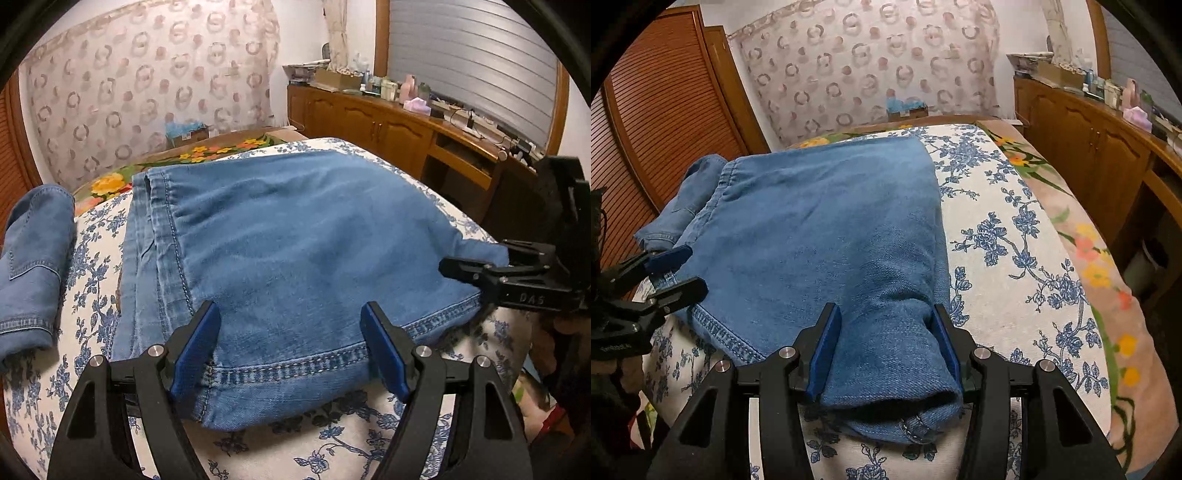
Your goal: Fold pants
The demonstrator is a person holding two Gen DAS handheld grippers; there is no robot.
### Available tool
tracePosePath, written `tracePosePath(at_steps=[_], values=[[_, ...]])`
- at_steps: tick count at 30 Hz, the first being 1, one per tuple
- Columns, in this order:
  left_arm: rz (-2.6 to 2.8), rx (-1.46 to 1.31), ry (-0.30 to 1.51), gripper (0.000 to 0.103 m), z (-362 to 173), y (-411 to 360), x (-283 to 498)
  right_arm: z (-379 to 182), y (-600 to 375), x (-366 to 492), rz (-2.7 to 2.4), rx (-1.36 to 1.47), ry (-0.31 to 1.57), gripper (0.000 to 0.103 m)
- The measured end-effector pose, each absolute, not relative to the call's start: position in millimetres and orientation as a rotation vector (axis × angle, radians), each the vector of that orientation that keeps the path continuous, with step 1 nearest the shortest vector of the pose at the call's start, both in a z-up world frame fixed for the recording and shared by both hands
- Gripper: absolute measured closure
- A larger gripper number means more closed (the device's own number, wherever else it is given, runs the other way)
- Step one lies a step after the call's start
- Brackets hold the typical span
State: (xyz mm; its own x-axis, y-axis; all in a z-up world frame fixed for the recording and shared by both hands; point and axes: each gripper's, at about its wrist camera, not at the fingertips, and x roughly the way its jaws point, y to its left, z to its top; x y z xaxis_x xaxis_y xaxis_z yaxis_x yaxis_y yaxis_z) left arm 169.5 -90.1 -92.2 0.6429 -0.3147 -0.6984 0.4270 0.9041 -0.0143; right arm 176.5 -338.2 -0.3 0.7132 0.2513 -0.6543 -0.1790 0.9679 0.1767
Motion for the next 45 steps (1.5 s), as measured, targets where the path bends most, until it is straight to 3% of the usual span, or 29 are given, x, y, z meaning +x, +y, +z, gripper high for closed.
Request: tracePosePath(at_steps=[4,9,11,14,32,45], values=[[-0.420,0.161,0.766,0.024,-96,-90,170,-1,-336,176,0.233,0.098,0.735,0.052],[-0.423,0.150,0.766,0.023,-97,-90,173,-1,-334,173,0.253,0.119,0.727,0.067],[-0.425,0.146,0.766,0.023,-97,-89,173,2,-338,170,0.286,0.166,0.703,0.082],[-0.425,0.145,0.768,0.023,-97,-88,173,7,-339,166,0.301,0.187,0.680,0.087],[-0.372,0.037,0.719,0.023,-72,-33,159,63,-299,178,0.393,0.128,0.551,0.089],[-0.217,-0.054,0.682,0.023,-66,74,121,79,-160,203,0.669,-0.060,0.524,0.089]])
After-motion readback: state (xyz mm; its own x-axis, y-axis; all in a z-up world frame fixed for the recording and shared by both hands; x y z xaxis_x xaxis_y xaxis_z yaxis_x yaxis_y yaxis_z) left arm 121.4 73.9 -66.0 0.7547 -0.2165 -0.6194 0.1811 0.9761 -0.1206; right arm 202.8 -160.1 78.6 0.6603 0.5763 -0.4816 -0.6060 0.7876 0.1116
